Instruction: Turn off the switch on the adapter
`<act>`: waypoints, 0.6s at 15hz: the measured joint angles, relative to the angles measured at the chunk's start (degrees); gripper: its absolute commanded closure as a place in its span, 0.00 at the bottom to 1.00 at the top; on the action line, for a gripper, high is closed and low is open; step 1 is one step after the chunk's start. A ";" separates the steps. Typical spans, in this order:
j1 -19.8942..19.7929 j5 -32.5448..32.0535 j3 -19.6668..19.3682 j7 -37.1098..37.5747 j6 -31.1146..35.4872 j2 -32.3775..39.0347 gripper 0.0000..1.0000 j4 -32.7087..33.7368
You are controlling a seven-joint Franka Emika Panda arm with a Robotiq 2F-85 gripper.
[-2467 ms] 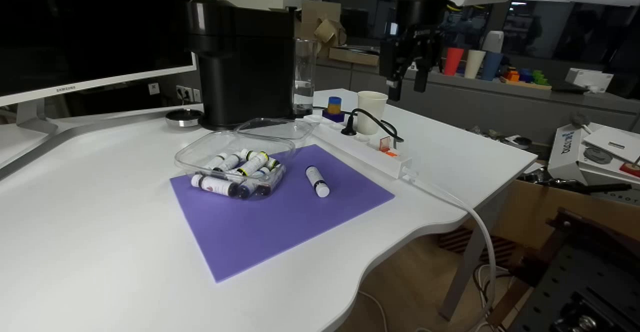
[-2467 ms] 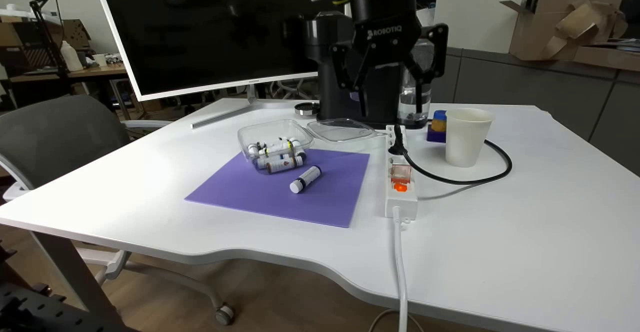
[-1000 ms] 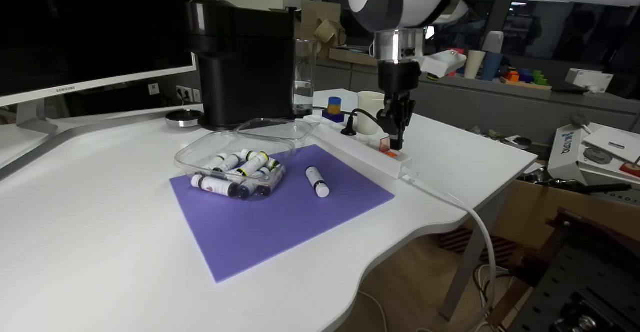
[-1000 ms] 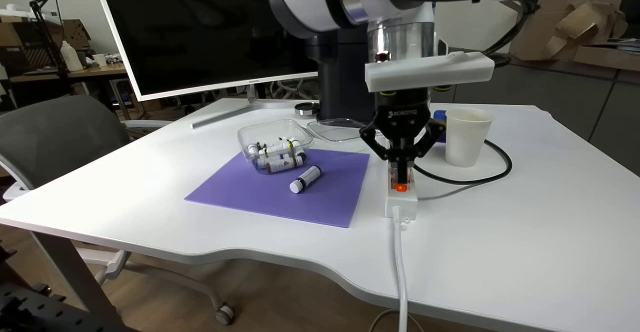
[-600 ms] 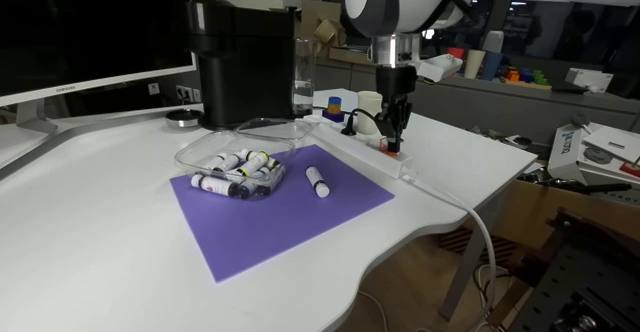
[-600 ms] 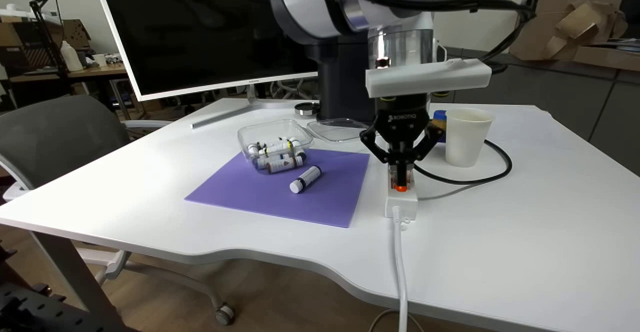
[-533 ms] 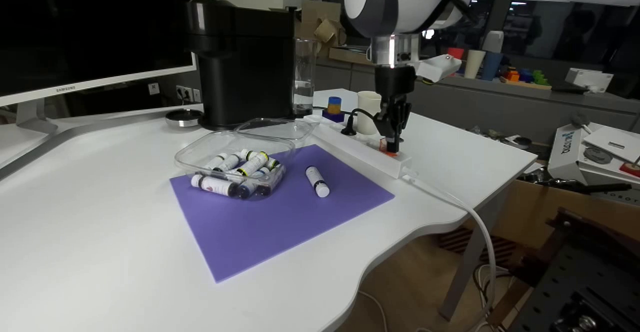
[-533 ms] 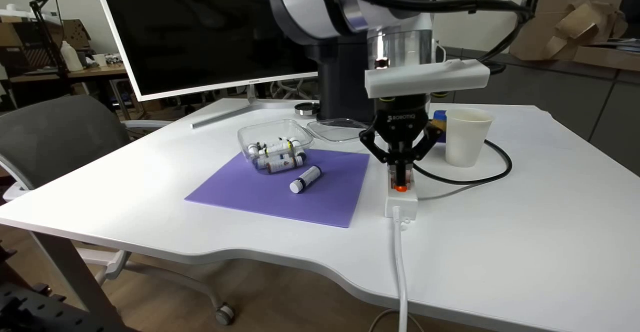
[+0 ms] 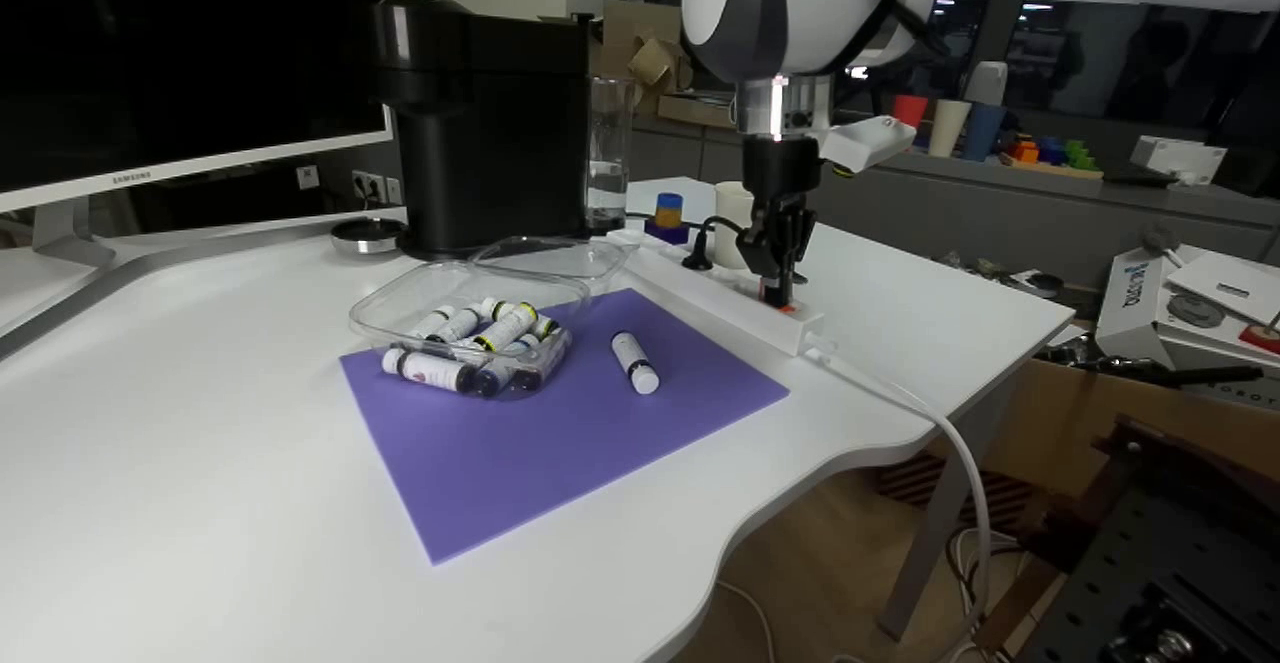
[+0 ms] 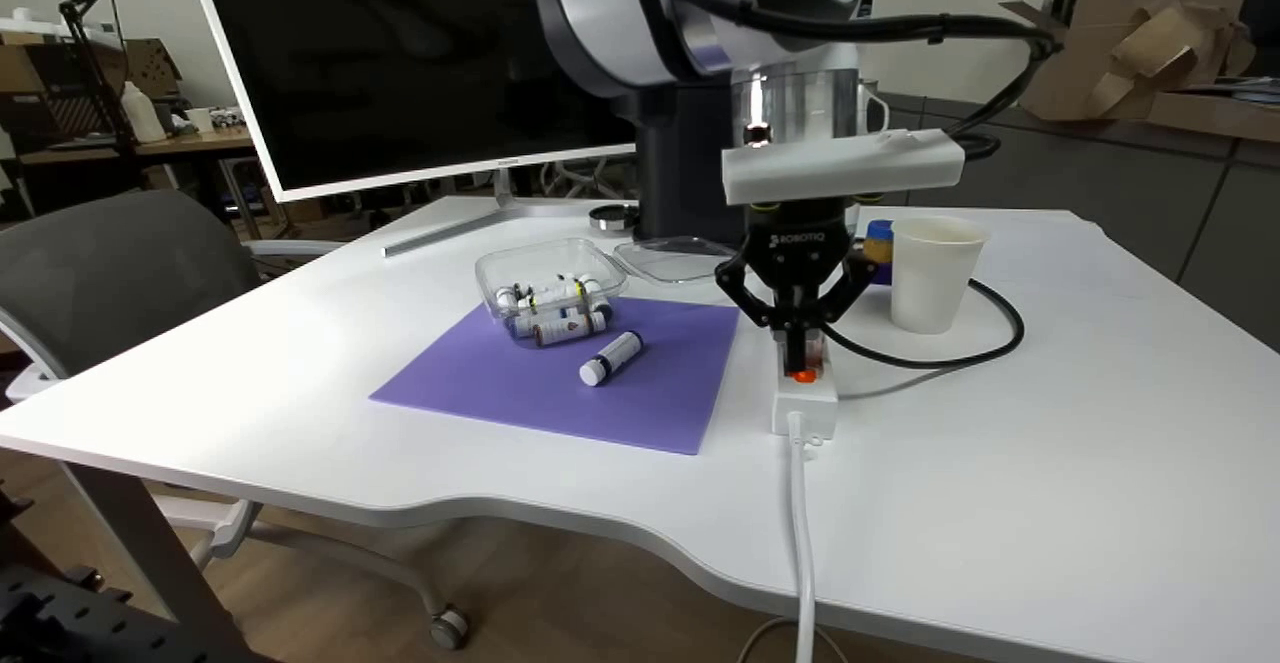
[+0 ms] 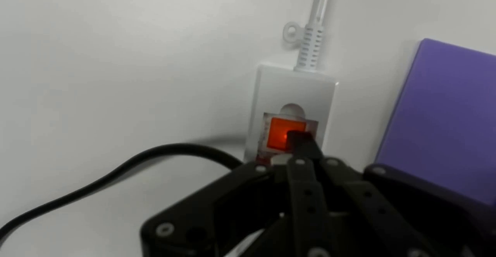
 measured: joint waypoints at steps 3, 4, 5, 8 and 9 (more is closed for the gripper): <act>-0.29 0.39 -0.15 2.68 1.16 0.17 1.00 -0.11; -0.29 0.39 -0.26 3.86 1.61 0.24 1.00 -0.15; -0.29 0.39 -0.36 5.09 2.20 0.31 1.00 -0.24; 0.01 0.36 -0.86 8.60 3.53 0.44 1.00 -0.51; 0.21 0.35 -1.08 9.58 3.70 0.46 1.00 -0.56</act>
